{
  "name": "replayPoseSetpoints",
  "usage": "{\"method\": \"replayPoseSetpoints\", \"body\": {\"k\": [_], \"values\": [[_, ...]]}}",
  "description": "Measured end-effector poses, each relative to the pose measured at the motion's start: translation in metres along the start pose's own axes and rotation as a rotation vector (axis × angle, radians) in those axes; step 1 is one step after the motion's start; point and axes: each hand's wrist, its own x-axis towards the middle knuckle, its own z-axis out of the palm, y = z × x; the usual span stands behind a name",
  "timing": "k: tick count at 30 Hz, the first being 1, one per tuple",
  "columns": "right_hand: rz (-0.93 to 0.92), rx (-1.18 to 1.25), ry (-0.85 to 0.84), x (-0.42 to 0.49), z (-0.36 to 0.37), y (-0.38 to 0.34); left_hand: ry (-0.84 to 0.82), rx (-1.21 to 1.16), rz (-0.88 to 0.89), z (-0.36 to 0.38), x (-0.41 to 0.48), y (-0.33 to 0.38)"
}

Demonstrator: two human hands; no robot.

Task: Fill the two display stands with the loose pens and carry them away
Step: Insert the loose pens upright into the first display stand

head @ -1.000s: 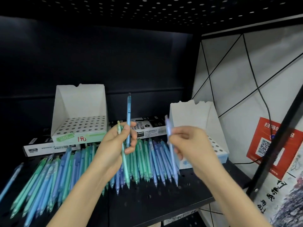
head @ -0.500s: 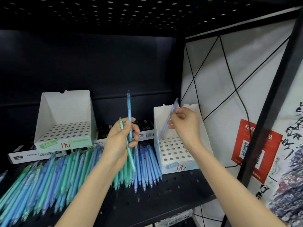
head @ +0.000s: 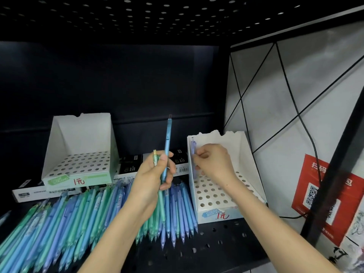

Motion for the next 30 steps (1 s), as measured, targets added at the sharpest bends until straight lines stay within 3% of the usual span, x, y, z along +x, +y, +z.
{"method": "replayPoseSetpoints", "body": {"k": [2,5,7,11,14,17,20,25,30], "values": [[0.005,-0.042,0.018,-0.002,-0.003,-0.004,-0.012,0.002,0.006,-0.001,-0.001,0.001],[-0.093,-0.087,0.230,-0.012,-0.013,-0.021,-0.040,0.047,0.040,-0.001,-0.003,0.002],[-0.146,0.061,0.256,-0.022,-0.017,-0.039,-0.061,0.126,0.103,0.000,-0.005,0.002],[-0.122,0.265,0.095,-0.032,-0.017,-0.063,-0.136,0.297,0.205,0.006,-0.012,0.001],[-0.082,0.427,0.058,-0.034,-0.028,-0.065,-0.154,0.224,0.196,0.008,-0.015,0.004],[-0.034,0.635,0.249,-0.026,-0.057,-0.055,-0.054,0.174,0.146,0.003,-0.010,0.004],[-0.046,0.492,0.412,-0.016,-0.069,-0.035,0.012,0.131,0.094,0.000,-0.009,0.005],[-0.016,0.123,0.277,-0.012,-0.035,-0.007,0.024,-0.060,0.021,0.003,-0.011,0.009],[-0.028,0.001,0.198,-0.007,-0.021,-0.001,0.059,-0.081,0.105,0.002,-0.015,0.008]]}}
